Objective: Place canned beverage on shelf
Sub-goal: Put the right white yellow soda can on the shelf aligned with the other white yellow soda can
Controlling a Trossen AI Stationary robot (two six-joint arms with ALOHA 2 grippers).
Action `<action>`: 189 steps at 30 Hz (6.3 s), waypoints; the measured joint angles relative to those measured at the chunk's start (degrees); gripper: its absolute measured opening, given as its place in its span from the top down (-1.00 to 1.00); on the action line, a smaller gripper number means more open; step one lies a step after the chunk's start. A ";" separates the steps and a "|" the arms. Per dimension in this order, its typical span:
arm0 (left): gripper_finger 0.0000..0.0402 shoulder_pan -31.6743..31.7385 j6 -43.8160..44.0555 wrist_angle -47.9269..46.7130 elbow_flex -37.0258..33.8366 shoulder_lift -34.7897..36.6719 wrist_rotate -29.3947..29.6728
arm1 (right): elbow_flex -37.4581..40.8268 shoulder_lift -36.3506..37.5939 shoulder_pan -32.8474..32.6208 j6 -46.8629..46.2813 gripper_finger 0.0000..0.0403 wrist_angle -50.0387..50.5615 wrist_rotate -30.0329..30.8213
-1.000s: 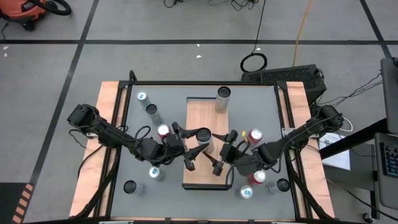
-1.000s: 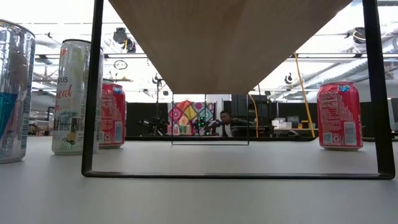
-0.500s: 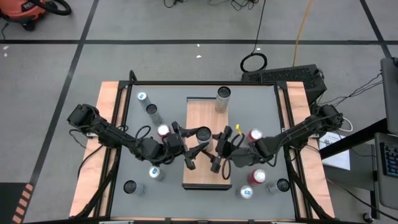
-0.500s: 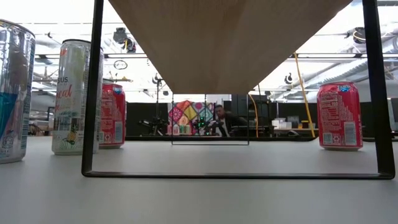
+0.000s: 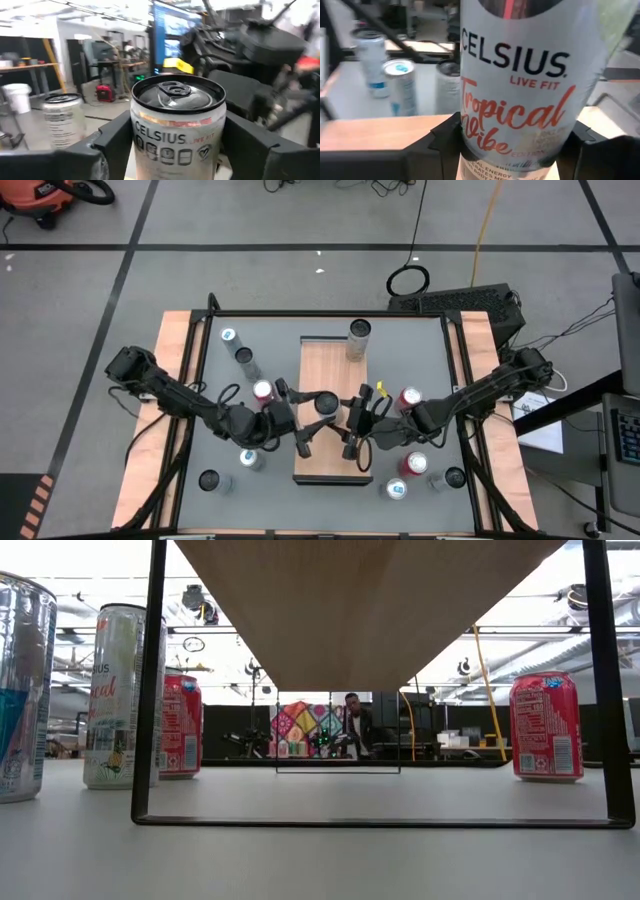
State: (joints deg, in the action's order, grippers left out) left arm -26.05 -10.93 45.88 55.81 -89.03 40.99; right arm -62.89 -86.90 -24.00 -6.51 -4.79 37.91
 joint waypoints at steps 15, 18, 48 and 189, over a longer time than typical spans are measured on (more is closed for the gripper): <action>-0.70 1.50 2.88 -13.17 0.04 5.57 -21.42 | 0.05 1.61 0.96 1.68 0.03 1.22 -21.55; -0.70 3.43 2.23 -13.24 0.04 5.54 -28.24 | 0.07 1.61 1.59 1.85 0.03 0.85 -23.44; -0.25 6.69 1.13 -17.21 0.03 5.30 -35.05 | 0.04 2.41 1.96 2.41 -0.30 5.20 -24.30; -0.45 51.26 0.02 -31.01 12.83 -3.50 -68.41 | 9.55 31.55 -9.48 -10.28 -0.51 43.86 -0.46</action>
State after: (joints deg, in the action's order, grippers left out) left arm 25.21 -10.92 14.88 68.64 -92.53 -27.42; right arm -53.34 -55.35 -33.48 -16.80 39.07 37.45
